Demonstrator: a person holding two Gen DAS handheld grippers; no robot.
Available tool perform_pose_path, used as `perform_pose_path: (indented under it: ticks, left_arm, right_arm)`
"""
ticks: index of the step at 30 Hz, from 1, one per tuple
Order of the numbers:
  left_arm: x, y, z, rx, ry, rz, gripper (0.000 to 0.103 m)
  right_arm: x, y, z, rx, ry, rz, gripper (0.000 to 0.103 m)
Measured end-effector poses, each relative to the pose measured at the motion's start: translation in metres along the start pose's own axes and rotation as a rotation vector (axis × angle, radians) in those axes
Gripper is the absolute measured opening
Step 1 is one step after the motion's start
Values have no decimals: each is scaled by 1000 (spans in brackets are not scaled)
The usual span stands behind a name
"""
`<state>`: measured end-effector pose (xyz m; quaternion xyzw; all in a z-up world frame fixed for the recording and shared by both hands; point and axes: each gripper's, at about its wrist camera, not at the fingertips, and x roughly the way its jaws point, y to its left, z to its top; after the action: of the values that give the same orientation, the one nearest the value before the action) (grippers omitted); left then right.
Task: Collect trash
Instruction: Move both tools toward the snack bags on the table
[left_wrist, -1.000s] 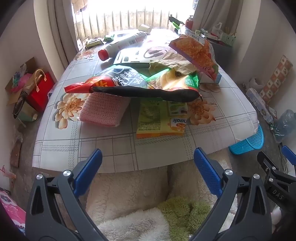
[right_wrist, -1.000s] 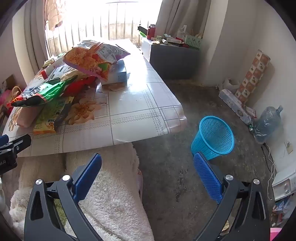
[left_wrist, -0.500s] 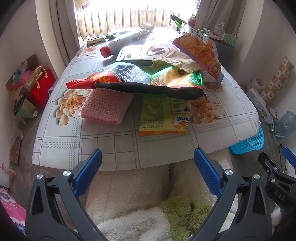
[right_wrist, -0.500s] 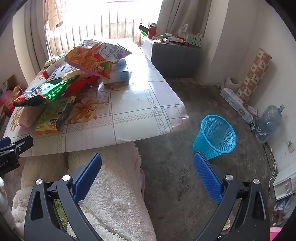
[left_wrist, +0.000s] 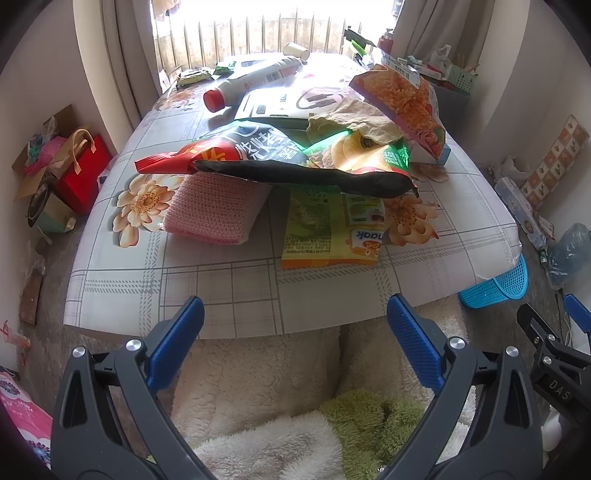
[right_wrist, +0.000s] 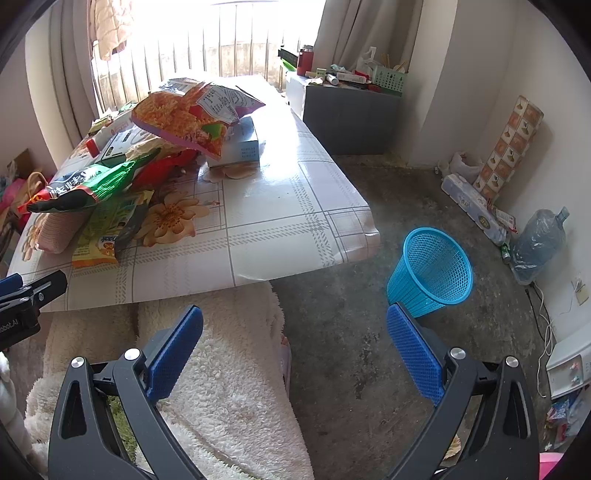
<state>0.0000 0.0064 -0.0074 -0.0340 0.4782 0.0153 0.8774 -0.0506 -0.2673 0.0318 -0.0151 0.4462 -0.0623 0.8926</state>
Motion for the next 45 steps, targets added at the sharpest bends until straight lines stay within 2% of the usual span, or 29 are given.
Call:
perform_pose_path:
  ticks: [33,37,40,45]
  left_arm:
    - [9,10,2,-16,20,-7,95]
    - [11,22,6,-33,-1,-50,95]
    - [5,39,10,-39,-70,-100,95]
    - [-4,76,19,-108,-186,-247,95]
  right_arm:
    - [2,-4,7,40,20,29,97]
    - [6,-3,12,51,30,47,97]
    - [9,1,20,58,17,87,97]
    - [22,16,36,63,13,223,97]
